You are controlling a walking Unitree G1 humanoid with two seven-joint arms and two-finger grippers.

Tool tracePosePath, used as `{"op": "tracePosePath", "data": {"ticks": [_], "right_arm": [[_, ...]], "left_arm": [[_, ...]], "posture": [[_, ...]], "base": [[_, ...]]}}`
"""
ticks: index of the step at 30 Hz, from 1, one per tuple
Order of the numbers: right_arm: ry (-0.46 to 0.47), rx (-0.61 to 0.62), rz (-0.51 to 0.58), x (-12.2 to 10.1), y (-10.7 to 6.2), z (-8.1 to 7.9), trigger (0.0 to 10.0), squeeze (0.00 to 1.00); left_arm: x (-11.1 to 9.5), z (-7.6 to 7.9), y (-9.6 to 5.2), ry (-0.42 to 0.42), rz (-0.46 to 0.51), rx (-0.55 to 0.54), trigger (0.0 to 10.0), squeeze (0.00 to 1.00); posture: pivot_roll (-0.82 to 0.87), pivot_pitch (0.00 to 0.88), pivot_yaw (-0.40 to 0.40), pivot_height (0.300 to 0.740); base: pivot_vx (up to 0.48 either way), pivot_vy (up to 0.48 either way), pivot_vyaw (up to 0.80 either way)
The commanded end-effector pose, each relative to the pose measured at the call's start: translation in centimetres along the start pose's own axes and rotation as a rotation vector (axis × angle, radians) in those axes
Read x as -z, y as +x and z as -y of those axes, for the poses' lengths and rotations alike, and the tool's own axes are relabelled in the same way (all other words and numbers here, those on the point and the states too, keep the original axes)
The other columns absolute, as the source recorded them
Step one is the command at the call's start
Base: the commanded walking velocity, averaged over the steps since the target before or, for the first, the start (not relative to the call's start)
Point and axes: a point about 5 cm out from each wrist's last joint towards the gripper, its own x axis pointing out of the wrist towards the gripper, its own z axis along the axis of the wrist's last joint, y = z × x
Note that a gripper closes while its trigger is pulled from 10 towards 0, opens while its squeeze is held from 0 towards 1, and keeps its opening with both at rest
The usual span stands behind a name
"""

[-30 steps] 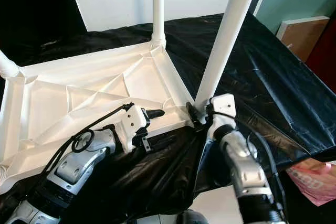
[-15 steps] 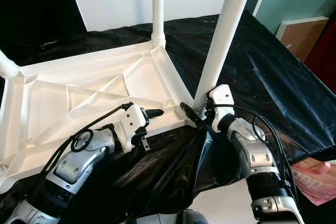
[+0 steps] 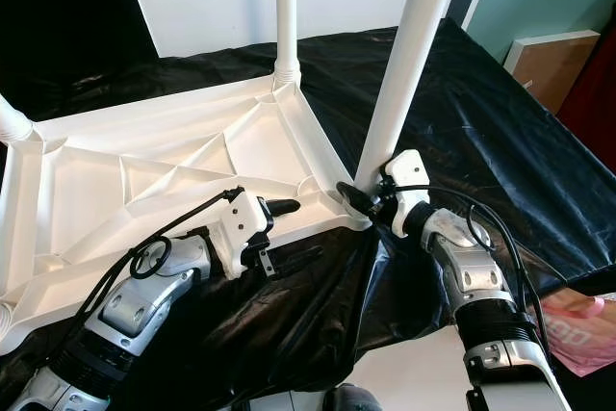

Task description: Building children table

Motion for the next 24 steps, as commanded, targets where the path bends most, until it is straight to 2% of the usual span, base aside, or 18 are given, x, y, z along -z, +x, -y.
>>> {"op": "tracePosePath", "data": {"ticks": [1,2,10,14,16,19,22,24], "right_arm": [[-0.006,-0.010,-0.032,0.7,-0.2,-0.3,4.9,0.00],[0.004,-0.002,-0.029,0.7,-0.3,-0.3,10.0,0.00],[0.024,0.051,-0.018,1.0,-0.7,-0.3,10.0,0.00],[0.024,0.134,-0.034,1.3,-1.1,-0.3,10.0,0.00],[0.027,0.244,-0.051,1.6,-1.4,-0.2,10.0,0.00],[0.028,0.282,-0.052,1.7,-1.5,-0.1,10.0,0.00],[0.040,0.333,-0.038,1.5,-1.7,-0.6,10.0,0.00],[0.064,0.454,-0.004,1.2,-1.9,-1.4,10.0,0.00]], "left_arm": [[-0.1,0.3,0.0,0.006,-0.001,0.030,10.0,0.00],[-0.2,0.3,0.0,0.007,-0.001,0.031,10.0,0.00],[-0.1,0.3,-0.2,0.008,-0.002,0.027,10.0,0.00],[0.0,0.4,-0.2,0.005,-0.004,0.029,10.0,0.00],[0.0,0.4,-0.2,0.005,-0.006,0.035,10.0,0.00],[0.0,0.3,-0.2,0.006,-0.006,0.038,10.0,0.00],[0.0,0.3,-0.3,0.011,-0.009,0.044,10.0,0.00],[0.0,0.3,-0.6,0.019,-0.019,0.053,10.0,0.00]], "posture": [[0.02,0.100,-0.050,0.740],[0.03,0.101,-0.052,0.740],[0.03,0.106,-0.052,0.740],[0.02,0.107,-0.049,0.740],[0.02,0.107,-0.042,0.740],[0.02,0.107,-0.042,0.740],[0.04,0.111,-0.037,0.740],[0.05,0.121,-0.039,0.740]], "base": [[0.000,0.000,0.00],[0.000,0.000,0.00],[0.000,0.000,0.00],[0.000,0.000,0.00],[0.000,0.000,0.00],[0.000,0.000,0.00],[0.000,0.000,0.00],[0.000,0.000,0.00]]}}
